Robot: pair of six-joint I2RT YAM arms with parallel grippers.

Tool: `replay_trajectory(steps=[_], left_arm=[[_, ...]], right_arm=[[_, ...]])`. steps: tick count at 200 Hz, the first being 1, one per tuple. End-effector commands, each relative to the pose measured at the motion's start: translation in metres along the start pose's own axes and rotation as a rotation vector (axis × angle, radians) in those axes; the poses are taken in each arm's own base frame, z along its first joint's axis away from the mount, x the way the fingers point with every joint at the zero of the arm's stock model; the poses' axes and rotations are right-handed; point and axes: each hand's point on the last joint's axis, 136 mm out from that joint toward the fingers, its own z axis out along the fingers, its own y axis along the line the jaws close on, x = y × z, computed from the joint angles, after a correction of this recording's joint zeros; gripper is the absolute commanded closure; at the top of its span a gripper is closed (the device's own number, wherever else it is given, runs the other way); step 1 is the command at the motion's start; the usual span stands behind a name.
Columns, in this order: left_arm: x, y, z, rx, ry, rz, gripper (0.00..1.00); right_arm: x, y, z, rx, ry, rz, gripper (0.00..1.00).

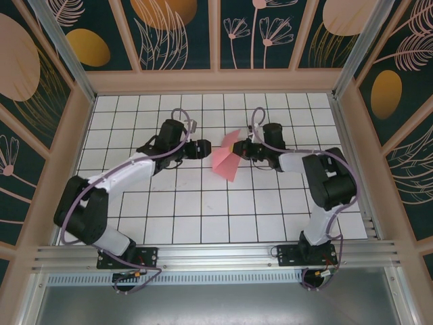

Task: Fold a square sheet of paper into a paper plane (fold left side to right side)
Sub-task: Turn over the paper at the center of the table.

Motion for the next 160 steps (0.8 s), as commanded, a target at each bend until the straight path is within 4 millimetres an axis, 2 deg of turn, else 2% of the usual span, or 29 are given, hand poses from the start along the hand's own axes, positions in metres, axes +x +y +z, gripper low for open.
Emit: replay_trajectory(steps=[1,24,47,67,87,106,137,160], left_arm=[[-0.009,-0.014,-0.020,0.059,-0.074,-0.049,0.25],[-0.025,-0.040,-0.043,0.176,-0.138,-0.078,0.19],[-0.040,-0.079,-0.067,0.359,-0.178,-0.081,0.14],[-0.049,-0.111,-0.086,0.520,-0.183,-0.073,0.13],[-0.055,-0.140,-0.106,0.689,-0.180,-0.064,0.13],[-0.057,-0.152,-0.115,0.760,-0.173,-0.057,0.13],[-0.056,-0.154,-0.113,0.782,-0.151,-0.060,0.16],[-0.054,-0.157,-0.111,0.808,-0.123,-0.068,0.18]], right_arm=[[-0.027,0.064,-0.038,-0.150,-0.099,-0.129,1.00],[-0.037,0.108,-0.072,-0.246,-0.150,-0.200,1.00],[-0.041,0.147,-0.099,-0.330,-0.169,-0.259,1.00],[-0.043,0.176,-0.115,-0.386,-0.178,-0.297,1.00],[-0.043,0.196,-0.126,-0.431,-0.184,-0.315,1.00],[-0.042,0.211,-0.132,-0.469,-0.183,-0.325,1.00],[-0.037,0.238,-0.136,-0.524,-0.173,-0.357,1.00],[-0.034,0.251,-0.138,-0.544,-0.172,-0.375,0.99]])
